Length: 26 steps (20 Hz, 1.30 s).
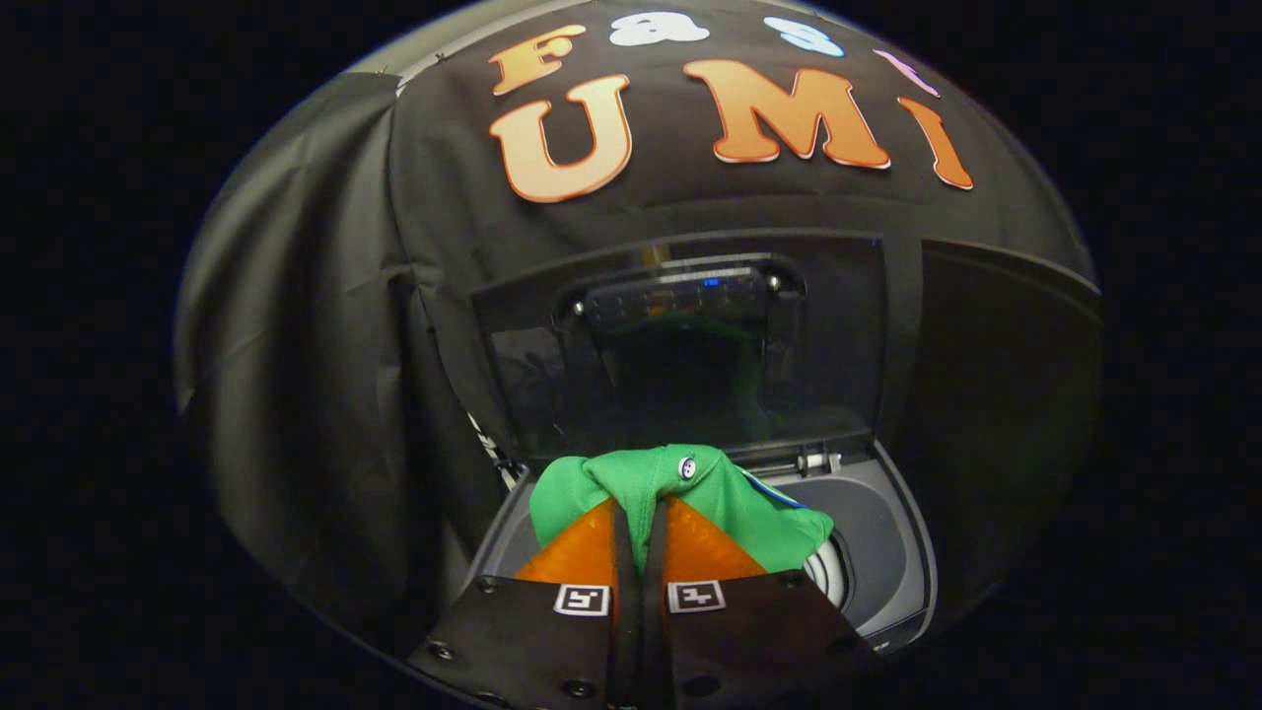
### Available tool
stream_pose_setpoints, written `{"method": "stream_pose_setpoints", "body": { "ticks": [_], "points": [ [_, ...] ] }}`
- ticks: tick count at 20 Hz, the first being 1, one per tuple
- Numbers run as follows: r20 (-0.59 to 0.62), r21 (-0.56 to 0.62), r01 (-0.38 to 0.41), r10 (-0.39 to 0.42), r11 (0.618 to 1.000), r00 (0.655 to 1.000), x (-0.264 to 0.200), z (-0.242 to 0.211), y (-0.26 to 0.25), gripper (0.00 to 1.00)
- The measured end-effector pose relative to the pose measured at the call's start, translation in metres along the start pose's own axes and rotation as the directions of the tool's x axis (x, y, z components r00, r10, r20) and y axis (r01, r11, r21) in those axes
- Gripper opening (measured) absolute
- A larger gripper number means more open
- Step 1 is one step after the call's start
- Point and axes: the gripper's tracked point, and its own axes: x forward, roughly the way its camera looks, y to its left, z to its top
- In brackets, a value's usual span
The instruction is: Put the clothes into the washing machine and then close the washing machine lid.
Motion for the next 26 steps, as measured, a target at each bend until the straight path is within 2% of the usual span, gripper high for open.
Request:
{"method": "stream_pose_setpoints", "body": {
  "ticks": [5,11,16,18,20,22,23,24,25,26],
  "points": [
    [-0.163,0.02,0.037,-0.033,0.999,0.986,0.034,-0.054,-0.014,0.08],
    [-0.372,0.052,0.071,-0.047,0.996,0.927,0.051,-0.107,-0.024,0.08],
    [-0.428,0.056,0.094,-0.062,0.994,0.902,0.052,-0.137,-0.03,0.08],
    [-0.466,0.053,0.107,-0.07,0.993,0.882,0.042,-0.151,-0.03,0.08],
    [-0.449,0.055,0.121,-0.084,0.991,0.89,0.045,-0.154,-0.034,0.09],
    [-0.464,0.041,0.138,-0.103,0.99,0.88,0.043,-0.166,-0.044,0.14],
    [-0.453,-0.017,0.149,-0.14,0.989,0.88,0.043,-0.16,-0.046,0.17],
    [-0.45,-0.051,0.129,-0.138,0.99,0.882,0.043,-0.165,-0.055,0.24],
    [-0.441,-0.049,0.157,-0.162,0.986,0.883,0.045,-0.165,-0.06,0.3],
    [-0.449,-0.052,0.148,-0.155,0.988,0.88,0.044,-0.167,-0.062,0.36]
  ]
}}
